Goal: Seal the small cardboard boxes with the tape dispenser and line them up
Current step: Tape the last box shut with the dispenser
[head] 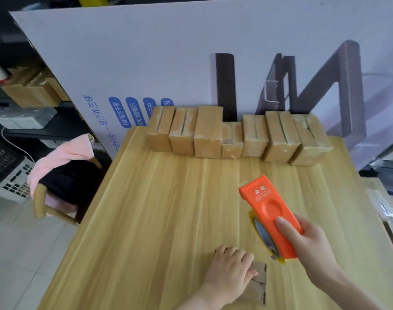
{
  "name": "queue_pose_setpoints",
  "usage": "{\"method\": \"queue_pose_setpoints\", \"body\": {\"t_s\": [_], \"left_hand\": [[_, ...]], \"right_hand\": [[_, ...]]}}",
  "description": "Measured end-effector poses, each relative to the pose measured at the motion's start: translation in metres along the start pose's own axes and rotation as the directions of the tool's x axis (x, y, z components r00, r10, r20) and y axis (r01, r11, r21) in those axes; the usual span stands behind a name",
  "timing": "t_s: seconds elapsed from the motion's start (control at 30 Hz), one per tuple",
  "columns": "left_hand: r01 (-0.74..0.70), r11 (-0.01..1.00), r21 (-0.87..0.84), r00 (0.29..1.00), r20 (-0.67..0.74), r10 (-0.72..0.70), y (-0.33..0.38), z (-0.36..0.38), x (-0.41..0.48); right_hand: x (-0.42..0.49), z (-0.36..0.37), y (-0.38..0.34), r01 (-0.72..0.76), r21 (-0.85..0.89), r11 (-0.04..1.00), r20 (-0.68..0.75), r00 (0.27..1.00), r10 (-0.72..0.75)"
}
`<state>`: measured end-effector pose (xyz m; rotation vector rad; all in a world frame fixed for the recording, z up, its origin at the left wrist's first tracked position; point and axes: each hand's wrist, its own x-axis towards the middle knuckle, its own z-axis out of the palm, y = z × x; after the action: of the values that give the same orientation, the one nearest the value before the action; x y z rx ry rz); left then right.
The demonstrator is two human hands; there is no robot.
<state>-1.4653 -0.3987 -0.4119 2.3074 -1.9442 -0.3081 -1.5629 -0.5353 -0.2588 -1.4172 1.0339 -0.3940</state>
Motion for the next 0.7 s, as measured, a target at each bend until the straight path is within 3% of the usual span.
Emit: {"method": "queue_pose_setpoints", "body": {"t_s": [0.13, 0.23, 0.27, 0.33, 0.4, 0.43, 0.6, 0.7], "left_hand": [[0.154, 0.985, -0.084, 0.988, 0.036, -0.151, 0.028, -0.007, 0.005], [0.353, 0.852, -0.388, 0.911, -0.065, -0.407, 0.043, -0.026, 0.018], [0.394, 0.743, -0.541, 0.851, -0.091, -0.518, 0.051, -0.04, 0.025], [0.384, 0.372, -0.845, 0.708, 0.012, -0.706, 0.069, -0.084, 0.038], [0.308, 0.0, -0.951, 0.687, 0.223, -0.692, 0.082, -0.124, 0.047], [0.285, -0.053, -0.957, 0.716, 0.249, -0.652, 0.088, -0.141, 0.048], [0.213, 0.157, -0.964, 0.822, 0.09, -0.563, 0.114, -0.185, 0.039], [0.234, 0.166, -0.958, 0.821, 0.104, -0.561, 0.118, -0.195, 0.035]], "right_hand": [[-0.026, -0.053, 0.005, -0.009, 0.052, 0.999, 0.078, 0.997, 0.005], [-0.039, -0.085, 0.008, -0.012, 0.047, 0.999, 0.133, 0.991, 0.006], [-0.044, -0.094, 0.008, -0.015, 0.041, 0.999, 0.139, 0.99, 0.01], [-0.052, -0.108, 0.008, -0.019, 0.035, 0.999, 0.149, 0.989, 0.014], [-0.06, -0.118, 0.007, -0.007, 0.016, 1.0, 0.158, 0.987, 0.005], [-0.063, -0.122, 0.005, 0.003, 0.001, 1.0, 0.164, 0.986, -0.003], [-0.074, -0.133, 0.003, 0.058, -0.043, 0.997, 0.145, 0.988, -0.051], [-0.08, -0.134, 0.0, 0.062, -0.057, 0.996, 0.137, 0.989, -0.054]]}}
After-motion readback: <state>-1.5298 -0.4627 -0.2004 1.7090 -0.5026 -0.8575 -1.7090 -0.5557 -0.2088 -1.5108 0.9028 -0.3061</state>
